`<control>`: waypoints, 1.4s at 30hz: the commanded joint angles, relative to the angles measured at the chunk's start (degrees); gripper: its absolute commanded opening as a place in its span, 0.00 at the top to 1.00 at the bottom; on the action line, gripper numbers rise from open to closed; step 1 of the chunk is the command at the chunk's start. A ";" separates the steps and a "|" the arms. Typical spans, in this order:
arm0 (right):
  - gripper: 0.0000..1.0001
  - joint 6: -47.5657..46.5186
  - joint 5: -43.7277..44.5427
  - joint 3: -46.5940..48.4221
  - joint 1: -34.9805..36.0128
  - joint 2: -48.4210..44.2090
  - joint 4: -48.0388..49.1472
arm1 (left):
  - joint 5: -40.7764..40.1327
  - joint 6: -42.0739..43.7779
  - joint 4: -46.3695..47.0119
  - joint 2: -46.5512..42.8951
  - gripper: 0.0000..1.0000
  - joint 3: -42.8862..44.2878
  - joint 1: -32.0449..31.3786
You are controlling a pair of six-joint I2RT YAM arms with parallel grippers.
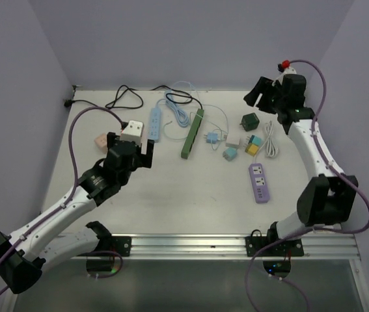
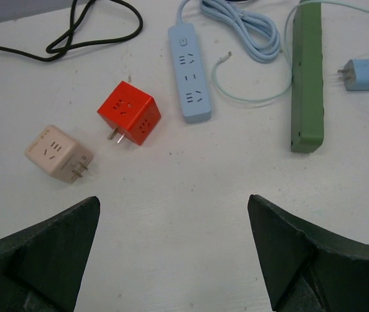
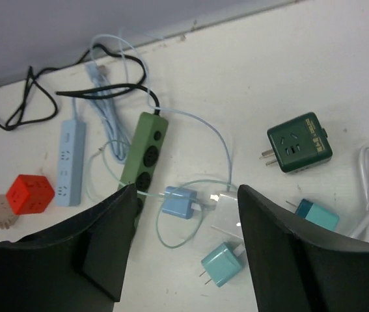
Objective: Pull the plug off the socket
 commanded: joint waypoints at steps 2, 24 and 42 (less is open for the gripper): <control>0.30 -5.20 -0.72 -7.32 0.68 -15.02 -2.22 | -2.88 -3.90 1.80 -1.33 0.00 2.16 3.32; 0.01 0.50 13.78 -30.89 10.08 -41.18 -8.74 | -12.72 -5.14 2.50 -7.40 0.00 0.49 8.61; 0.01 8.33 27.77 -30.18 10.08 -39.77 -12.95 | -10.52 -3.74 2.15 -6.69 0.00 0.67 8.69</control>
